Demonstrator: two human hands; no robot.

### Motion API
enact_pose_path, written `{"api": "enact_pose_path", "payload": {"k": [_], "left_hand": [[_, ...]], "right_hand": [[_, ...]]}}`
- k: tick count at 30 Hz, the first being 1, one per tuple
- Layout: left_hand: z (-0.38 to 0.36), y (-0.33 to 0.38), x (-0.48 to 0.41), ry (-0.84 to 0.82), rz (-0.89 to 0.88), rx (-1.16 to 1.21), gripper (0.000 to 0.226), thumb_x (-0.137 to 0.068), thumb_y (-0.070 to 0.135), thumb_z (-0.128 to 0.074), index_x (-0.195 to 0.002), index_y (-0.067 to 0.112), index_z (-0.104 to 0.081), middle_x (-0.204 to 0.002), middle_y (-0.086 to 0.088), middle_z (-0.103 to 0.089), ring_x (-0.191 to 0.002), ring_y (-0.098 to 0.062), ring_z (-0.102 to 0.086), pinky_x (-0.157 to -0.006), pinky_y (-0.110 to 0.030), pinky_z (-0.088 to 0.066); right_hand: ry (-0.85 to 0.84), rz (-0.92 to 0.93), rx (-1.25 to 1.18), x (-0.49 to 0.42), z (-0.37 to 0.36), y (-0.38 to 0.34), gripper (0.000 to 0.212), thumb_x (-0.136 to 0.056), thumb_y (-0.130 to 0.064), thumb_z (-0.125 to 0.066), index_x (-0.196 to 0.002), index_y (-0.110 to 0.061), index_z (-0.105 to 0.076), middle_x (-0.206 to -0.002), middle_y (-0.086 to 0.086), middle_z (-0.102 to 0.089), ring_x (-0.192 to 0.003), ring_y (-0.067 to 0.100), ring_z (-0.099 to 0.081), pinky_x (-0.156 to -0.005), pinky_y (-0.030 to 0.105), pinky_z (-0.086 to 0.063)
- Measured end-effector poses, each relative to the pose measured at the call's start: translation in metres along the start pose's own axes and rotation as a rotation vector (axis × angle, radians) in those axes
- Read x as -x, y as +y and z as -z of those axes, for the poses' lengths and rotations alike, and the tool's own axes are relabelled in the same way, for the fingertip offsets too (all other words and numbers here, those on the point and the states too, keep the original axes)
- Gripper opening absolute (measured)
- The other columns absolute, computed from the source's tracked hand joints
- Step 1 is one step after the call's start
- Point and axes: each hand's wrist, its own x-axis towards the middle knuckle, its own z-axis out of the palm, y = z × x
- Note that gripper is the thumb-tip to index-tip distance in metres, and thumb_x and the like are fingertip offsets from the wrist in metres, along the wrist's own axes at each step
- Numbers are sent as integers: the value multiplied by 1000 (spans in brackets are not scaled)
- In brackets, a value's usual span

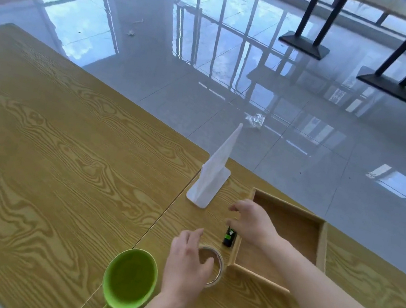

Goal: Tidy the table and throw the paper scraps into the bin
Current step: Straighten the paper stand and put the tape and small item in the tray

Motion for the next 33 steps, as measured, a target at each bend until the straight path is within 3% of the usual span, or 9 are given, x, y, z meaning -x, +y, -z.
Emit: {"api": "enact_pose_path", "payload": {"k": [3,6,10,14,18,22,26,29,33], "left_hand": [[-20,-10,19,-172,15,-271,97,-75,57,-65,-152,25,-14,-151,0,-26,-136,-21,-22,-107,-32,-35],[-28,-11,20,-189,0,-390,109,-71,61,-69,-153,23,-6,-158,-4,-18,-141,-25,-16,-108,-36,-35],[-32,-8,13,-171,-33,-506,110,-72,59,-70,-153,18,-7,-156,-5,-25,-139,-25,-24,-107,-39,-35],[-34,-14,7,-144,-48,-524,103,-77,55,-66,-153,15,-10,-148,-1,-35,-131,-23,-35,-102,-36,-38],[-38,-18,6,-140,-54,-530,100,-76,56,-59,-153,13,-11,-145,-1,-37,-127,-22,-35,-102,-33,-37],[-40,-22,6,-132,-66,-536,102,-74,57,-57,-154,13,-9,-148,-1,-33,-130,-22,-32,-105,-32,-35],[-39,-24,6,-126,-72,-519,103,-75,57,-56,-154,14,-7,-149,1,-30,-131,-21,-29,-108,-29,-31],[-39,-22,5,-128,-53,-474,103,-75,57,-58,-154,15,-7,-149,3,-30,-131,-20,-29,-108,-28,-31],[-36,-16,2,-87,5,-331,103,-73,57,-60,-154,17,-10,-147,7,-34,-128,-15,-29,-109,-24,-29]], "right_hand": [[-72,150,334,18,-16,1,23,-82,-28,-67,-102,-18,-63,-100,1,-55,-102,23,-49,-82,33,-49],[-39,190,498,21,-22,2,32,-79,-40,-70,-101,-18,-61,-103,3,-57,-104,26,-48,-89,36,-45],[-69,182,616,16,-26,-1,38,-80,-41,-70,-110,-18,-61,-114,8,-59,-117,31,-45,-106,43,-36],[-76,191,680,9,-33,-4,24,-89,-25,-63,-112,-18,-63,-122,12,-53,-121,34,-44,-114,46,-29],[-76,180,648,3,-32,-2,18,-91,-13,-60,-109,-13,-63,-121,15,-50,-116,34,-48,-117,46,-27],[-44,200,583,-1,-31,0,14,-91,-3,-51,-98,-9,-61,-115,16,-51,-107,33,-49,-110,43,-37],[-76,199,570,-4,-34,0,17,-89,1,-50,-100,-8,-59,-136,26,-41,-116,38,-45,-110,48,-35],[-63,229,559,-3,-33,-5,14,-85,-8,-56,-99,-11,-58,-114,16,-50,-106,34,-44,-105,47,-37],[177,220,271,4,-24,7,27,-75,-26,-66,-98,-15,-56,-113,8,-48,-109,27,-44,-99,39,-42]]}}
